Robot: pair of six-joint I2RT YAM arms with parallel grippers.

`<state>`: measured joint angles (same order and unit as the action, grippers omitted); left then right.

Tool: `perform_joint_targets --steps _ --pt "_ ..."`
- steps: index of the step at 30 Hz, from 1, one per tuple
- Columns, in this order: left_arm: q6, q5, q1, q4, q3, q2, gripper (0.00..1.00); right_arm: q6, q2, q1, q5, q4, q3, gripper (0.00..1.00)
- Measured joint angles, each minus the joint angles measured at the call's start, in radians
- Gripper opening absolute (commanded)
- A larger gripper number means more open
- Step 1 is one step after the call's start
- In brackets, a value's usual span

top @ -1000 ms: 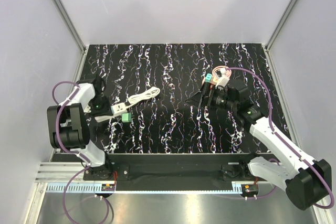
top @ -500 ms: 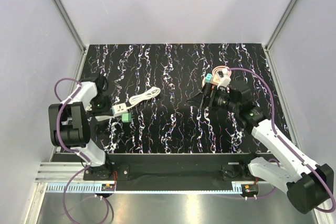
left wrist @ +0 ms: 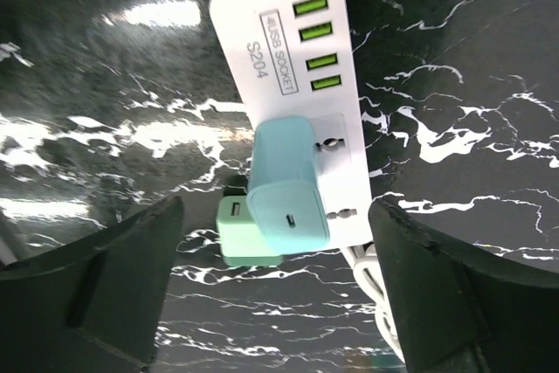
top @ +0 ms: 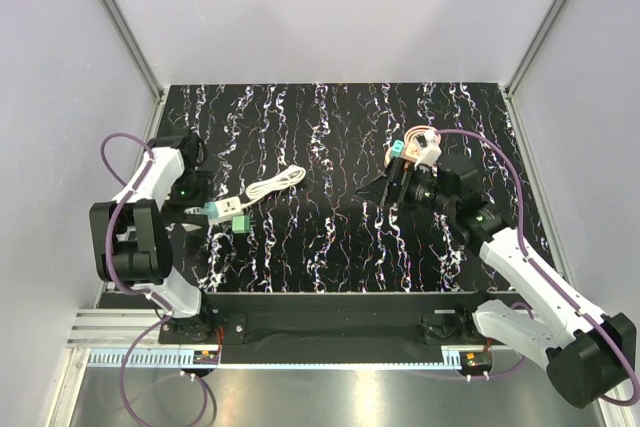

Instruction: Insert the plug

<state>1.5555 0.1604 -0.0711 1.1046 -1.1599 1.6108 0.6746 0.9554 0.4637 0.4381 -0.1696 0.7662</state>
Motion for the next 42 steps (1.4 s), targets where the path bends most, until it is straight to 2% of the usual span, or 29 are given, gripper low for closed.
perform_joint_targets --steps 8,12,13,15,17,22,27,30,35,42 --pt "-0.139 0.189 0.018 0.080 -0.099 -0.072 0.92 -0.041 0.084 0.002 -0.100 -0.038 0.000 0.99" --pt "-0.359 0.254 0.053 0.013 -0.126 -0.158 0.87 -0.087 0.166 0.052 -0.150 -0.035 0.027 0.99" --pt "-0.436 0.240 0.060 -0.023 -0.126 -0.190 0.87 -0.106 0.196 0.085 -0.169 -0.033 0.043 0.99" --pt "-0.598 0.179 0.066 -0.121 -0.108 -0.270 0.99 -0.161 0.269 0.157 -0.195 -0.010 0.082 1.00" --pt "-0.745 0.069 0.066 -0.250 -0.053 -0.380 0.99 -0.216 0.354 0.217 -0.205 0.020 0.135 1.00" --pt "-0.925 -0.189 0.048 -0.435 0.075 -0.601 0.99 -0.358 0.628 0.322 -0.196 0.103 0.321 1.00" --pt "-0.927 -0.502 -0.140 -0.577 0.143 -0.581 0.99 -0.550 0.892 0.441 -0.187 0.183 0.513 1.00" --pt "-0.833 -0.623 -0.281 -0.669 0.256 -0.552 0.99 -0.629 1.023 0.494 -0.166 0.229 0.603 1.00" --pt "-0.690 -0.701 -0.348 -0.789 0.432 -0.564 0.99 -0.724 1.150 0.516 -0.109 0.315 0.635 0.98" --pt "-0.625 -0.746 -0.372 -0.880 0.459 -0.561 0.95 -0.818 1.230 0.517 -0.031 0.417 0.650 0.95"
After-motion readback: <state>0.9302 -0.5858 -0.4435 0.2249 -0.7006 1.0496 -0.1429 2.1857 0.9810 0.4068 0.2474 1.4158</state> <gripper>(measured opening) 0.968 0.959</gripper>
